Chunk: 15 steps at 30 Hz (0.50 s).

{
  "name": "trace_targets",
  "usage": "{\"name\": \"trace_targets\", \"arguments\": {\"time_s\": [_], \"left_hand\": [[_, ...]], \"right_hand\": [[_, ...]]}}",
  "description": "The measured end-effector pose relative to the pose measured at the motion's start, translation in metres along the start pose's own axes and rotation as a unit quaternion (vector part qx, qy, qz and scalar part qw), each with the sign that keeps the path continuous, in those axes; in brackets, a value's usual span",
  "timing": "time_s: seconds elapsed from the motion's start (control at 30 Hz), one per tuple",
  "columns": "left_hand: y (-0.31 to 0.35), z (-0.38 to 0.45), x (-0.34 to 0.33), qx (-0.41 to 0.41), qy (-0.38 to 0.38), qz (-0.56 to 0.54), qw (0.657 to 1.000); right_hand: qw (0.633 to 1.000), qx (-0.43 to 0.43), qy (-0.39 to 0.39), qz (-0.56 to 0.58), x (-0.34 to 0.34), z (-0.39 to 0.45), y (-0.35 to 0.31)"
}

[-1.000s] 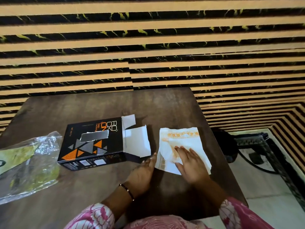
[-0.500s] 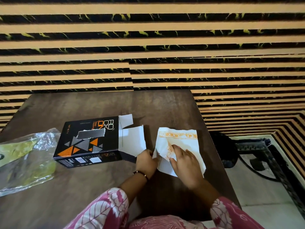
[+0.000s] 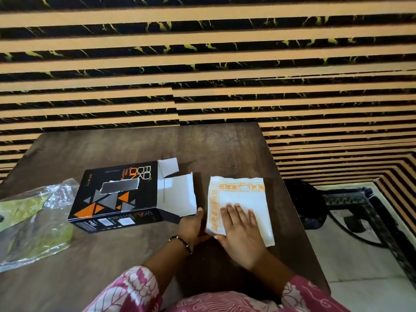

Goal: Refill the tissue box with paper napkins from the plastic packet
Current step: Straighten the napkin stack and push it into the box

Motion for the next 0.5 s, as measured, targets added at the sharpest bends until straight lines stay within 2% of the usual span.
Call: {"name": "trace_targets", "arguments": {"time_s": [0.07,0.13,0.17,0.23,0.3,0.33,0.4,0.47,0.5], "left_hand": [[0.006,-0.003,-0.004,0.005,-0.011,0.013,1.0],[0.018,-0.006,-0.008,-0.03,-0.021,0.088,0.995],[0.02,-0.008,-0.014,-0.044,-0.043,0.114,0.992],[0.012,-0.017,-0.035,-0.032,-0.134,0.158,0.978],[0.001,-0.035,-0.053,-0.001,-0.224,0.246,0.943],[0.001,-0.035,-0.056,-0.016,-0.23,0.287,0.93],[0.017,-0.025,-0.054,-0.103,-0.178,0.304,0.93],[0.027,-0.018,-0.05,-0.124,-0.142,0.222,0.957],[0.027,-0.015,-0.051,-0.11,-0.143,0.174,0.968]], "right_hand": [[0.998,0.037,-0.029,0.047,0.001,-0.002,-0.004],[0.985,0.02,-0.05,0.162,0.009,0.0,0.012],[0.976,-0.021,-0.022,0.216,0.017,0.001,0.031],[0.958,-0.145,0.046,0.245,0.024,0.0,0.083],[0.941,-0.252,-0.011,0.226,0.008,-0.008,0.12],[0.934,-0.275,-0.063,0.22,-0.004,-0.012,0.125],[0.921,-0.29,-0.112,0.235,-0.019,-0.017,0.127],[0.898,-0.307,-0.103,0.3,-0.02,-0.019,0.131],[0.868,-0.32,-0.1,0.365,-0.021,-0.02,0.132]]}}
Point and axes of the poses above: each hand's wrist, its own z-axis towards the middle knuckle, its own x-axis out of the back of the hand, y = z × x, the point moved 10 cm from there along z, towards the middle knuckle, and after that the axes turned 3 degrees about -x, right-handed, at the moved point
